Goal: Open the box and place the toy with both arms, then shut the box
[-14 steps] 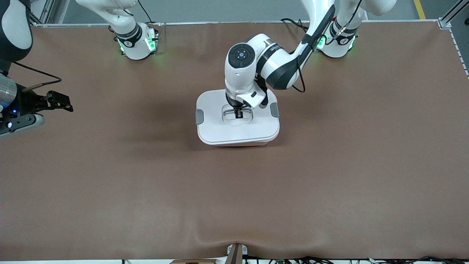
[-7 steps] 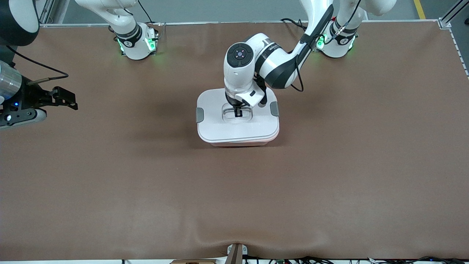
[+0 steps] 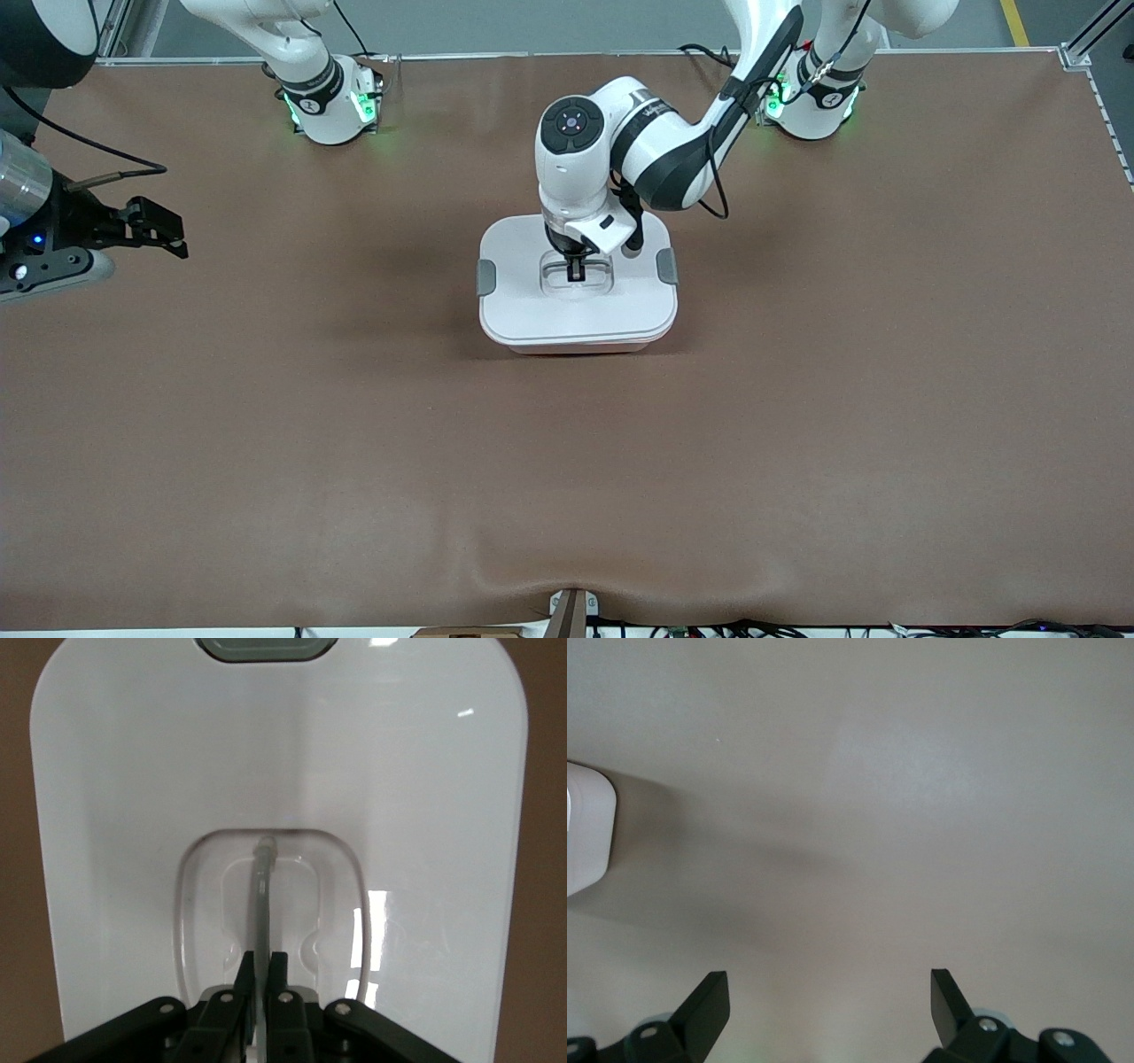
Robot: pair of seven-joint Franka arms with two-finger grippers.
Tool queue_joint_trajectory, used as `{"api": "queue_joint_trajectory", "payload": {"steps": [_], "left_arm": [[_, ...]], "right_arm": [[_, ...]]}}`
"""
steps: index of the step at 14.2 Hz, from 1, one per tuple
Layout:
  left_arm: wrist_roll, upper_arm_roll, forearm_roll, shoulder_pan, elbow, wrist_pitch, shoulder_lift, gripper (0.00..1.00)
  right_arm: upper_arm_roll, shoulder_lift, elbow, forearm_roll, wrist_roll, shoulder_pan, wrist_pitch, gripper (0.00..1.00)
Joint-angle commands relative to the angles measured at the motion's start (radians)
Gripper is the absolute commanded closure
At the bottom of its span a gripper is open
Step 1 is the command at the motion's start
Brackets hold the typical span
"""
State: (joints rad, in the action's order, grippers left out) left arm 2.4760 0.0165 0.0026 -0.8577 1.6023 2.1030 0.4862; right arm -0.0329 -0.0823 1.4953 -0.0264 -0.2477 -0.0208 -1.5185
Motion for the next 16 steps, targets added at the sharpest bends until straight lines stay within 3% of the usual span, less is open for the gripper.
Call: {"api": "queue_joint_trajectory", "payload": {"steps": [1,3,7,12,14,16], "left_arm": [[0.003,-0.004,0.020,-0.012,0.039,0.015,-0.031,1.00],[-0.002,-0.003,0.033,-0.012,0.039,0.015,-0.023,1.00],[-0.008,-0.003,0.036,-0.012,0.038,0.017,-0.020,1.00],[0.003,-0.003,0.033,-0.012,0.027,0.060,0.005,1.00],[0.008,-0.001,0.031,-0.011,0.027,0.074,0.008,1.00],[0.006,-0.003,0.033,-0.012,0.031,0.074,0.008,1.00]], "right_arm": [[0.011,0.012,-0.041,-0.023,-0.018,-0.005,0.032,0.00],[0.027,0.013,-0.044,-0.026,-0.016,-0.008,-0.021,0.00],[0.034,0.029,-0.034,0.009,-0.010,-0.010,0.038,0.00],[0.038,0.050,-0.003,0.054,0.422,-0.008,0.038,0.00],[0.044,0.047,-0.003,0.071,0.497,0.004,0.043,0.00],[0.103,0.044,-0.003,0.124,0.498,-0.007,0.061,0.00]]}}
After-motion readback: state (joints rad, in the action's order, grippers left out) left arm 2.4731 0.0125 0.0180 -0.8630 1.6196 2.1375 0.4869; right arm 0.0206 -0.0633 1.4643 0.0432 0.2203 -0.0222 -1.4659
